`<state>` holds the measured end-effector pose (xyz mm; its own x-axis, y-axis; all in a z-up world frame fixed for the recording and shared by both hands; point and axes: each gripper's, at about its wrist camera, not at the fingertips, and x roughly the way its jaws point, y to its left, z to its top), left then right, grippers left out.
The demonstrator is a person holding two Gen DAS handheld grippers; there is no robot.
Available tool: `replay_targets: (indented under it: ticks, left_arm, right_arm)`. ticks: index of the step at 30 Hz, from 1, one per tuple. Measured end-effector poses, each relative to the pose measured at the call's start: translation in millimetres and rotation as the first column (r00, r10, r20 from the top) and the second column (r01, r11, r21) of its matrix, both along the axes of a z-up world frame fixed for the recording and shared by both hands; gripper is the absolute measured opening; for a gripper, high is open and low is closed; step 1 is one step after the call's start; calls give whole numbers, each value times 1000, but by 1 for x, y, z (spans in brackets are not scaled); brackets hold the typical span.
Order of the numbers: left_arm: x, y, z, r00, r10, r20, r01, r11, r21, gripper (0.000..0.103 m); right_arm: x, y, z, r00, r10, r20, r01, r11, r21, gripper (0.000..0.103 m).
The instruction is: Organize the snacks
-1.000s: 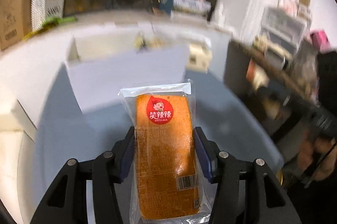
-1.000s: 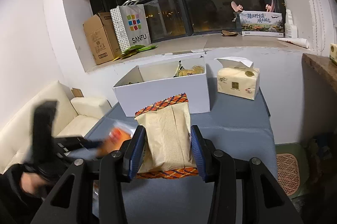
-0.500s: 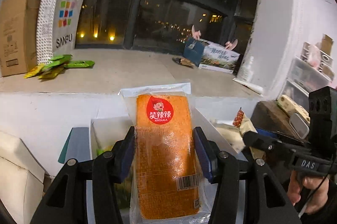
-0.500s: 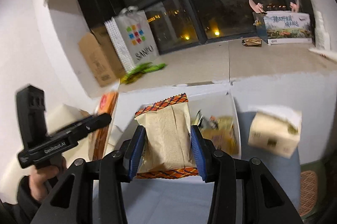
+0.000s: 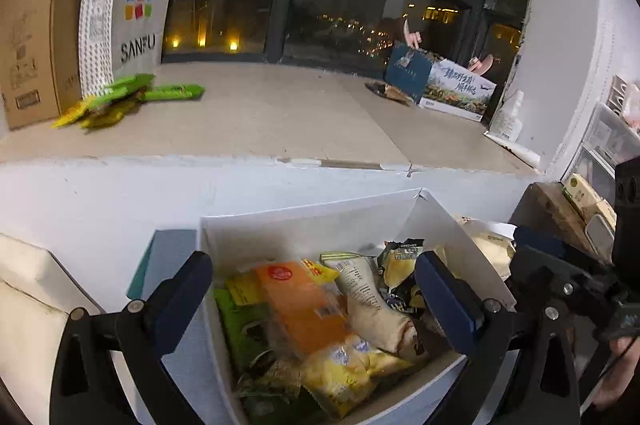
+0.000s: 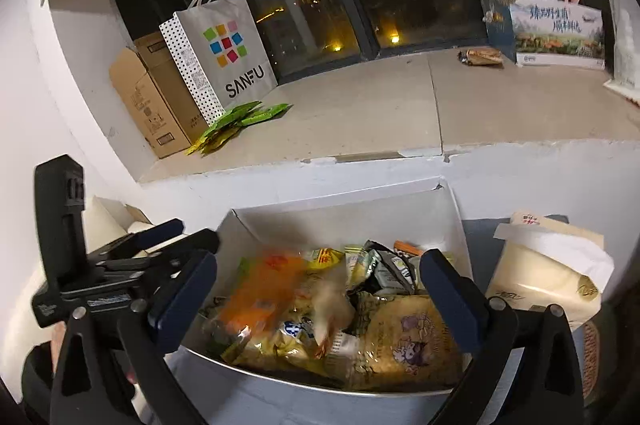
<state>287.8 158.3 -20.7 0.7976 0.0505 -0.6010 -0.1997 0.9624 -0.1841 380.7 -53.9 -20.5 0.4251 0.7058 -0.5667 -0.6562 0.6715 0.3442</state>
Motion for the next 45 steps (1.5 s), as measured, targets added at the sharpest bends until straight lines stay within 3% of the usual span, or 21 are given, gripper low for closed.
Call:
replay_targets:
  ticks: [3, 7, 11, 14, 16, 21, 27, 32, 45]
  left_arm:
    - [-28, -13, 15, 998, -12, 65, 7, 997, 71, 103]
    - [-77, -38, 41, 985, 5, 172, -38, 981, 188, 103]
    - [-140, -69, 60, 953, 36, 300, -118, 958, 260, 103]
    - [-176, -94, 64, 942, 65, 328, -171, 937, 306, 103]
    - [-195, -104, 67, 950, 49, 310, -140, 949, 281, 103]
    - [-236, -109, 61, 965, 8, 262, -36, 994, 103, 103]
    - [-272, -125, 51, 971, 32, 238, -53, 995, 84, 103]
    - [-287, -135, 48, 975, -1, 221, -12, 998, 56, 103]
    - [-284, -150, 51, 979, -31, 203, 16, 997, 75, 103]
  right_arm:
    - [-12, -1, 9, 999, -11, 48, 11, 1000, -20, 103]
    - [-43, -6, 28, 985, -11, 175, 21, 998, -59, 103]
    - [-90, -17, 52, 930, -34, 365, 77, 992, -103, 103]
    - [-120, -31, 64, 909, -15, 416, 49, 996, -72, 103]
    - [-138, -41, 70, 911, -9, 412, 29, 999, -42, 103]
    - [-177, -75, 75, 925, -53, 376, 48, 999, 22, 103]
    - [-221, -107, 65, 945, -4, 328, 1, 1000, 8, 103]
    - [-253, -124, 54, 949, -29, 315, 38, 999, -21, 103]
    - [-267, -137, 53, 954, -35, 299, 40, 999, -9, 103]
